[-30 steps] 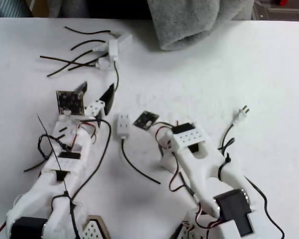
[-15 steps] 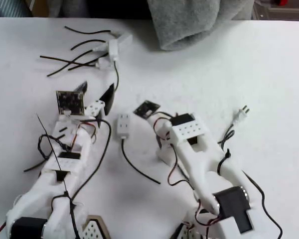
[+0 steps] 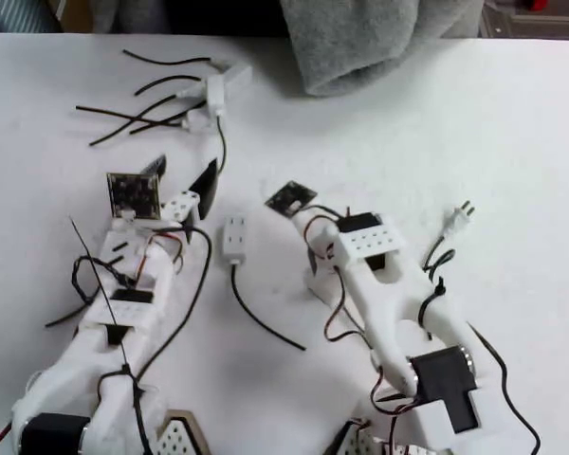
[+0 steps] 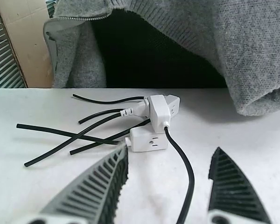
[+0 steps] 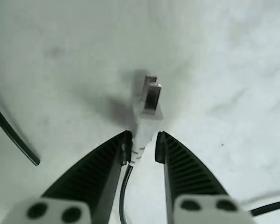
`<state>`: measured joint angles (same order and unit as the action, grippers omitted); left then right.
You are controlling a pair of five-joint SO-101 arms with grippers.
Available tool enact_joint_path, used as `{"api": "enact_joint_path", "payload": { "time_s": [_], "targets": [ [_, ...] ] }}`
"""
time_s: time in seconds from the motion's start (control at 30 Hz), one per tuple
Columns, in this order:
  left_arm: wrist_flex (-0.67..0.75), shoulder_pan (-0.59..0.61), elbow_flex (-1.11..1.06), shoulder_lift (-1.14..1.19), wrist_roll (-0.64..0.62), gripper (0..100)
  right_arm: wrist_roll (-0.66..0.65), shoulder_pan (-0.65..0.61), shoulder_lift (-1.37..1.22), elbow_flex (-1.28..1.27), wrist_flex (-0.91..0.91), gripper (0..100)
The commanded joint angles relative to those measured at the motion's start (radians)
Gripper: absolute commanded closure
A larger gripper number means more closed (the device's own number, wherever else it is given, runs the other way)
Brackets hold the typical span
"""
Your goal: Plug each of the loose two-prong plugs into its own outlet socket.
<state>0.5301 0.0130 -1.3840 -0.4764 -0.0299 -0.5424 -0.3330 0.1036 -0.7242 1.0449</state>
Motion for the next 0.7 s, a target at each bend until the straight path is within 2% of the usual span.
{"api": "enact_joint_path", "payload": {
  "time_s": [0.0,0.4,0.5,0.67],
  "targets": [
    [-0.002,-0.001,0.028,0.002,-0.011,73,-0.021,0.038,-0.001,0.035,-0.031,90.3],
    [-0.002,-0.001,0.028,0.002,-0.011,73,-0.029,0.027,-0.004,0.009,-0.031,90.3],
    [-0.002,-0.001,0.028,0.002,-0.011,73,-0.025,-0.013,-0.004,-0.032,-0.071,90.3],
    [-0.002,-0.001,0.028,0.002,-0.011,73,0.046,-0.05,-0.002,-0.057,-0.116,90.6]
  ]
}}
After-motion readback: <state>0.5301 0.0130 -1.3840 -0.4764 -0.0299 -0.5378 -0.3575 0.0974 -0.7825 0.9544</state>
